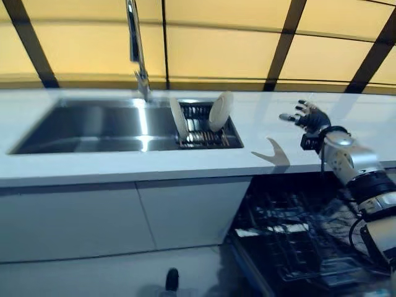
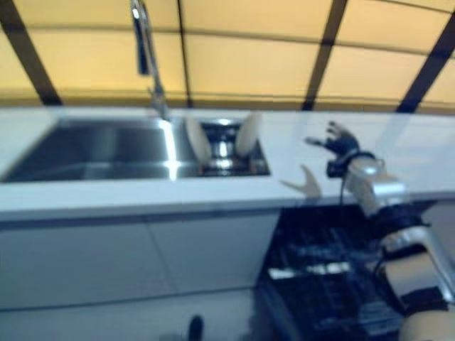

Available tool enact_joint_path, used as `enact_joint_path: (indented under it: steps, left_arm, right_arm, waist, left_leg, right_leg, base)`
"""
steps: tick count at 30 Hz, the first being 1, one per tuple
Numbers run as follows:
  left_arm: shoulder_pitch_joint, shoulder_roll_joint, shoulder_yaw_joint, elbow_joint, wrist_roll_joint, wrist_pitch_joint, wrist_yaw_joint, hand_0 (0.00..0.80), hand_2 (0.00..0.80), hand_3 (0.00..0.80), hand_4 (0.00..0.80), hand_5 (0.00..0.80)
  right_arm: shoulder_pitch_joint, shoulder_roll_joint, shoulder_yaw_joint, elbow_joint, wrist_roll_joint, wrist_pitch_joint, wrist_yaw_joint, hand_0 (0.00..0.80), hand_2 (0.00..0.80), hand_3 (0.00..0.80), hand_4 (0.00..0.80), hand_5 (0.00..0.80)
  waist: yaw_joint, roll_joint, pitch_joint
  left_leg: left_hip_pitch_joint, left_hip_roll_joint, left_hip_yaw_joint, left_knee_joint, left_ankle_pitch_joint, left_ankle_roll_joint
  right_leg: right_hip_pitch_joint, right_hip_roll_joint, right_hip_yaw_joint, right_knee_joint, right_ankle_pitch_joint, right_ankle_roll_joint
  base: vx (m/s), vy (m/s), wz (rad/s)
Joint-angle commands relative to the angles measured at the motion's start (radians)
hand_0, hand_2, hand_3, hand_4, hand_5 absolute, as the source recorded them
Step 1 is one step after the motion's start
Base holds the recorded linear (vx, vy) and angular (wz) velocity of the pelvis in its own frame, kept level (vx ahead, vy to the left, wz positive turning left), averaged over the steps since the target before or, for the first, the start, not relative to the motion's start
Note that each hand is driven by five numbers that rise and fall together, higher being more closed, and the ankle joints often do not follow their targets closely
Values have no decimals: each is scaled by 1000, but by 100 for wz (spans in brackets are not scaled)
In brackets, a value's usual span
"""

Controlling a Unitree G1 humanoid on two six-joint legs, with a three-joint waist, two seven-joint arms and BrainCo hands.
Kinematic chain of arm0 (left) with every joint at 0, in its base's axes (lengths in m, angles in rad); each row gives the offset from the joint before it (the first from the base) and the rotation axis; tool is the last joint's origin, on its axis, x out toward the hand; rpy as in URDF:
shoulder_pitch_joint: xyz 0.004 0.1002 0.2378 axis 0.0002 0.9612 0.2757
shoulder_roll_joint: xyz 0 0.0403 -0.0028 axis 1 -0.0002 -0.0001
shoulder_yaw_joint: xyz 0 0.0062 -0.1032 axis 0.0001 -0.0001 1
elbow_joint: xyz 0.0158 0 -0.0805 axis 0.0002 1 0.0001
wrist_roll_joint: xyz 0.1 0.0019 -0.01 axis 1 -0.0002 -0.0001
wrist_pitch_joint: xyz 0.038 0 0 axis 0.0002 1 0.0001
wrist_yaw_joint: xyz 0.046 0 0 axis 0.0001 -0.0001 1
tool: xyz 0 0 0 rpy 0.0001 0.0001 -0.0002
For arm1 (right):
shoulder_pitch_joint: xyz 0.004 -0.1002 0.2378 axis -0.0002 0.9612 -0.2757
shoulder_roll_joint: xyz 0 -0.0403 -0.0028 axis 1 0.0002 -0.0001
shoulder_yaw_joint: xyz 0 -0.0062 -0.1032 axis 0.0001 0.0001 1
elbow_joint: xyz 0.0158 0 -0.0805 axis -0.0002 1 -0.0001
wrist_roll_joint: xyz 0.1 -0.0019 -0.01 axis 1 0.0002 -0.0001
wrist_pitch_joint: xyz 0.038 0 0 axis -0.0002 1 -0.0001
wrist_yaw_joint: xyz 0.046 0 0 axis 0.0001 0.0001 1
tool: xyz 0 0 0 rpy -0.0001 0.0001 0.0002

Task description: Take plates into dishwasher

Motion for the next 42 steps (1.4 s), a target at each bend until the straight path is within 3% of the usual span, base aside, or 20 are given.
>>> enact_joint_path:
  steps: [1,6,15,22,26,28,30,33,34,36,42]
  left_arm:
    - [-78,-20,-53,7,-9,-35,4,0,0,0,0,0]
    - [-97,-5,-74,13,-10,-49,0,0,0,0,0,0]
    - [-84,-10,-71,17,36,-61,-15,0,0,0,0,0]
    - [-91,-1,-78,26,45,-56,-19,0,0,0,0,0]
    - [-96,12,-89,33,87,-43,-17,0,0,0,0,0]
    - [-91,16,-100,30,101,-44,-22,0,0,0,0,0]
    - [-80,19,-108,27,110,-48,-28,0,0,0,0,0]
    - [-77,29,-95,15,54,-44,-21,0,0,0,0,0]
    - [-87,33,-89,14,39,-51,-16,0,0,0,0,0]
    - [-111,32,-85,6,24,-45,-4,0,0,0,0,0]
    - [-107,19,-101,9,40,-51,6,0,0,0,0,0]
  right_arm:
    - [-62,-134,-57,-43,42,-92,29,0,0,0,0,0]
    - [-115,-165,-43,7,62,-108,46,0,0,0,0,0]
    - [-144,-155,-16,47,52,-82,37,0,0,0,0,0]
    - [-167,-139,-8,82,53,-82,27,0,0,0,0,0]
    - [-179,-140,-8,110,65,-78,26,0,0,0,0,0]
    - [-181,-137,-7,118,63,-76,25,0,0,0,0,0]
    - [-178,-141,-10,111,79,-72,22,0,0,0,0,0]
    - [-181,-114,-24,92,57,-63,27,0,0,0,0,0]
    - [-190,-100,-21,96,71,-78,21,0,0,0,0,0]
    - [-184,-86,-23,92,79,-94,16,0,0,0,0,0]
    - [-154,-86,-41,92,80,-96,40,0,0,0,0,0]
  waist:
    - [-30,30,-2]
    - [-27,30,-10]
    - [-6,22,-20]
    - [0,21,-27]
    - [-3,24,-37]
    - [-17,36,-28]
    - [-32,48,-17]
    - [-48,51,-1]
    - [-57,52,13]
    - [-65,53,20]
    - [-56,41,3]
  left_leg:
    - [124,-20,-31,-102,39,56]
    - [139,-35,-64,-155,38,59]
    - [134,-31,-60,-136,24,55]
    - [162,-44,-62,-151,1,75]
    - [176,-54,-59,-152,-5,97]
    - [207,-52,-60,-157,-9,106]
    - [243,-49,-60,-162,-18,104]
    - [287,-33,-31,-178,-35,82]
    - [293,-31,-24,-180,-50,85]
    - [280,-29,-17,-180,-55,93]
    - [253,-23,-4,-180,-53,88]
  right_leg:
    - [66,-76,112,-63,65,139]
    - [17,-83,84,-89,88,149]
    - [36,-107,51,-109,87,157]
    - [23,-137,40,-95,87,181]
    - [1,-142,40,-7,68,191]
    - [-76,-139,35,134,106,213]
    - [-121,-136,21,178,116,217]
    - [-148,-172,-19,44,173,233]
    - [-179,-179,-13,17,200,241]
    - [-184,-169,21,-14,203,234]
    - [-139,-159,7,-105,218,231]
  base:
    - [-44,-2,-20]
    - [-38,-2,13]
    - [84,23,13]
    - [54,86,2]
    - [67,101,-3]
    - [72,119,-9]
    - [126,84,-16]
    - [58,-53,-19]
    - [-44,-100,-42]
    - [-83,-84,-22]
    - [13,-98,11]
